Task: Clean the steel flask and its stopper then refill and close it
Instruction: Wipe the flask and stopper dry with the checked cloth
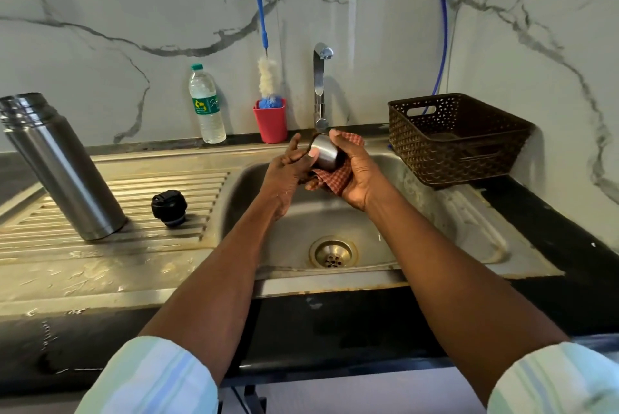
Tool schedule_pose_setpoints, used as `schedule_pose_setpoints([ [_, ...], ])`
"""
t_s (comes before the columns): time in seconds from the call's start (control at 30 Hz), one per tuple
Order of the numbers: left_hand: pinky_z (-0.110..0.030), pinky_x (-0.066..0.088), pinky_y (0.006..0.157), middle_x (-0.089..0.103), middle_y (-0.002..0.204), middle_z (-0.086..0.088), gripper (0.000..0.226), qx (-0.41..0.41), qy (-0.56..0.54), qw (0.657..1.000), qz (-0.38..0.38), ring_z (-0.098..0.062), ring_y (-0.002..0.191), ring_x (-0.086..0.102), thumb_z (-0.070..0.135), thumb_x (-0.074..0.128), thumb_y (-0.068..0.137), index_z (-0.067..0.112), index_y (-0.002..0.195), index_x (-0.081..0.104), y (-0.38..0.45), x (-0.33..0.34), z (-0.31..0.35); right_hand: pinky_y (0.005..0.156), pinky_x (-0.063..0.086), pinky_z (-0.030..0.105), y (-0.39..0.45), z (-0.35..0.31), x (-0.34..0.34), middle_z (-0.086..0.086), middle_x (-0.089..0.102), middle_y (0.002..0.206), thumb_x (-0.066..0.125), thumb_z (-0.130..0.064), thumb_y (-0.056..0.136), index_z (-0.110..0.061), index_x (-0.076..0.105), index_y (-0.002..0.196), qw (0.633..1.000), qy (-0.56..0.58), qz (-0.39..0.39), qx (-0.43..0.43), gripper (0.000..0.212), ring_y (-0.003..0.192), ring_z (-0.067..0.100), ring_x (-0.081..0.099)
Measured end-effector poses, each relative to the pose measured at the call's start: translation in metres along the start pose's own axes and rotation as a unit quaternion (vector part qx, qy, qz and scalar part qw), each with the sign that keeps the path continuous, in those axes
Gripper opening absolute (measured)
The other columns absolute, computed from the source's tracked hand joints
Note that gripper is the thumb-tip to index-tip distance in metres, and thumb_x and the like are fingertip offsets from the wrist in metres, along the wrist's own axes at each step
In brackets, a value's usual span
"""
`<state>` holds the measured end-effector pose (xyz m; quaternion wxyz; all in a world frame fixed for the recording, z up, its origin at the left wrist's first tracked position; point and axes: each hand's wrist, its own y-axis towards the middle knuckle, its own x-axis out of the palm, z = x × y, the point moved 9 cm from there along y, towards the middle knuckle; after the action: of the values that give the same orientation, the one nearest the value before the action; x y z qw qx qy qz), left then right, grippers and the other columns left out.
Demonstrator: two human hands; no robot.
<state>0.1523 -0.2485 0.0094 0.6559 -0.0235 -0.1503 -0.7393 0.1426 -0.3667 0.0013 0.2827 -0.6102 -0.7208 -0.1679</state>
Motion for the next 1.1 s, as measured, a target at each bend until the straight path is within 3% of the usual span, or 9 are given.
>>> schedule_pose_setpoints([
  [0.1, -0.042, 0.044, 0.11, 0.069, 0.124, -0.006, 0.01, -0.024, 0.054, 0.998, 0.004, -0.024, 0.122, 0.059, 0.024, 0.068, 0.091, 0.021, 0.096, 0.077, 0.004, -0.005, -0.007, 0.065, 0.06, 0.047, 0.003, -0.022, -0.021, 0.017, 0.071, 0.102, 0.082, -0.028, 0.073, -0.008, 0.064, 0.111, 0.97, -0.184, 0.123, -0.1, 0.047, 0.082, 0.033, 0.072],
  [0.3, -0.041, 0.057, 0.09, 0.07, 0.109, -0.017, 0.025, -0.124, -0.08, 0.989, 0.014, -0.027, 0.101, 0.066, 0.011, 0.059, 0.095, 0.001, 0.117, 0.062, -0.002, -0.005, -0.018, 0.083, 0.052, 0.035, -0.008, -0.033, 0.027, -0.001, 0.059, 0.112, 0.071, -0.053, 0.074, -0.032, 0.059, 0.124, 0.708, -0.636, 0.051, -0.303, 0.056, 0.099, 0.016, 0.058],
  [0.37, -0.039, 0.055, 0.09, 0.069, 0.098, -0.013, 0.014, -0.102, -0.083, 0.991, 0.033, -0.024, 0.095, 0.064, 0.006, 0.059, 0.094, 0.003, 0.106, 0.064, -0.001, -0.013, -0.014, 0.082, 0.054, 0.035, -0.011, -0.026, 0.033, -0.003, 0.06, 0.116, 0.073, -0.052, 0.077, -0.036, 0.055, 0.126, 0.738, -0.609, 0.013, -0.291, 0.055, 0.099, 0.015, 0.06],
  [0.47, -0.031, 0.057, 0.079, 0.07, 0.096, -0.01, 0.009, -0.065, -0.094, 0.993, 0.023, -0.02, 0.091, 0.066, 0.006, 0.06, 0.094, 0.003, 0.102, 0.065, -0.004, -0.016, -0.003, 0.08, 0.059, 0.049, -0.002, -0.01, 0.022, 0.008, 0.065, 0.115, 0.071, -0.037, 0.083, -0.025, 0.058, 0.115, 0.92, -0.367, -0.043, -0.131, 0.037, 0.092, 0.024, 0.066],
  [0.53, -0.029, 0.058, 0.075, 0.073, 0.101, -0.011, 0.015, -0.048, -0.095, 0.994, -0.007, -0.02, 0.093, 0.069, 0.006, 0.057, 0.096, 0.001, 0.108, 0.065, -0.007, -0.011, 0.002, 0.079, 0.053, 0.059, -0.001, 0.005, 0.021, 0.02, 0.062, 0.117, 0.06, -0.038, 0.09, -0.009, 0.058, 0.125, 0.982, -0.143, -0.125, 0.0, 0.045, 0.098, 0.037, 0.063],
  [0.63, -0.033, 0.058, 0.077, 0.073, 0.108, -0.015, 0.021, -0.025, -0.053, 0.998, -0.036, -0.025, 0.098, 0.069, 0.012, 0.058, 0.097, 0.004, 0.114, 0.067, -0.008, -0.004, 0.004, 0.091, 0.047, 0.059, -0.001, 0.01, 0.017, 0.022, 0.06, 0.12, 0.062, -0.042, 0.092, -0.007, 0.051, 0.138, 0.988, -0.018, -0.142, 0.052, 0.058, 0.106, 0.041, 0.058],
  [0.8, -0.025, 0.055, 0.084, 0.074, 0.107, -0.009, 0.017, -0.034, 0.017, 0.999, -0.019, -0.018, 0.103, 0.067, 0.015, 0.063, 0.095, 0.01, 0.108, 0.07, -0.005, -0.009, 0.002, 0.082, 0.057, 0.054, 0.005, -0.007, -0.005, 0.015, 0.07, 0.104, 0.078, -0.021, 0.078, -0.006, 0.063, 0.119, 0.988, -0.147, 0.025, -0.028, 0.046, 0.088, 0.034, 0.07],
  [0.97, -0.037, 0.049, 0.096, 0.071, 0.097, -0.011, 0.017, -0.106, -0.038, 0.994, -0.015, -0.022, 0.093, 0.065, 0.014, 0.057, 0.098, 0.004, 0.108, 0.065, -0.006, -0.007, -0.008, 0.082, 0.051, 0.035, -0.009, -0.031, 0.023, 0.0, 0.063, 0.116, 0.084, -0.039, 0.065, -0.03, 0.061, 0.124, 0.754, -0.599, 0.029, -0.269, 0.064, 0.099, 0.017, 0.06],
  [1.1, -0.029, 0.052, 0.084, 0.071, 0.087, -0.007, 0.008, -0.085, -0.074, 0.993, -0.016, -0.018, 0.085, 0.063, 0.003, 0.06, 0.094, 0.005, 0.096, 0.067, -0.006, -0.011, -0.002, 0.078, 0.055, 0.032, -0.007, -0.032, 0.025, -0.003, 0.061, 0.118, 0.086, -0.033, 0.067, -0.029, 0.056, 0.131, 0.819, -0.525, 0.008, -0.232, 0.071, 0.102, 0.016, 0.059],
])
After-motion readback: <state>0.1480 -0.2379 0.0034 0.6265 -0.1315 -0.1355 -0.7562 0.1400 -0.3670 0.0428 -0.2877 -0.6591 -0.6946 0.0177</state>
